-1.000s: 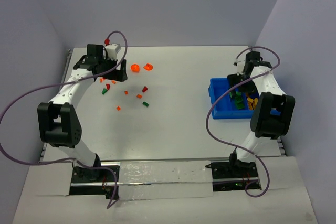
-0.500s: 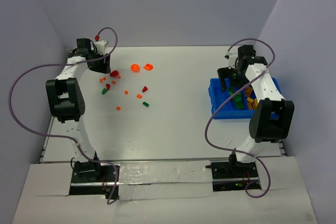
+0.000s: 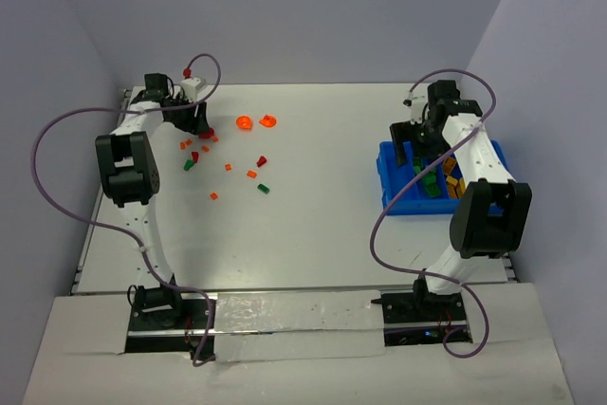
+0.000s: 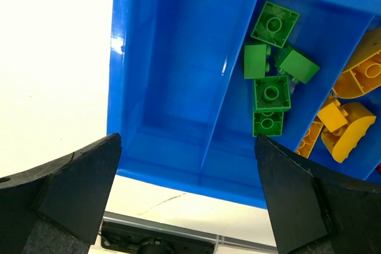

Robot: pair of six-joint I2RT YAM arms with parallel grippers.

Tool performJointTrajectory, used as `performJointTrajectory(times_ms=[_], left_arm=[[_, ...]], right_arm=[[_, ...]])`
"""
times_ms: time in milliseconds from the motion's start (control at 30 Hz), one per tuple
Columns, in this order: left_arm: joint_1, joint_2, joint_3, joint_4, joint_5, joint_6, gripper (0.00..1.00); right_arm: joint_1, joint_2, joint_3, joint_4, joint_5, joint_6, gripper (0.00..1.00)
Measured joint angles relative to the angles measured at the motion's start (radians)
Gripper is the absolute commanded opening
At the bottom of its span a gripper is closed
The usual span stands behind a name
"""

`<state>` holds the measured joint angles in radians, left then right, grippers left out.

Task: Sort the legos into containers by color

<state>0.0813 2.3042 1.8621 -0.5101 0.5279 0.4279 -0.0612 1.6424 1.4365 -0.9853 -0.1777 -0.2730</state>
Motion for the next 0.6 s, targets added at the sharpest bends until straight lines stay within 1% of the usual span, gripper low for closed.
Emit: performJointTrajectory(times_ms=[200,400,600], left_arm=[[0.001,0.031,0.02,-0.006,0.037,0.003,0.6],[0.0,0.043,0.039,-0.034,0.049,0.015,0.55],[0.001,0.032,0.015,-0.035,0.065,0.035,0.52]], right_arm=[[0.0,0.0,0.005,-0.004,-0.001,0.003,1.0],[0.0,0.0,0.006,-0.009,-0.003,0.003,1.0],[0.0,0.002,0.019,-0.017,-0.011,0.003,1.0]])
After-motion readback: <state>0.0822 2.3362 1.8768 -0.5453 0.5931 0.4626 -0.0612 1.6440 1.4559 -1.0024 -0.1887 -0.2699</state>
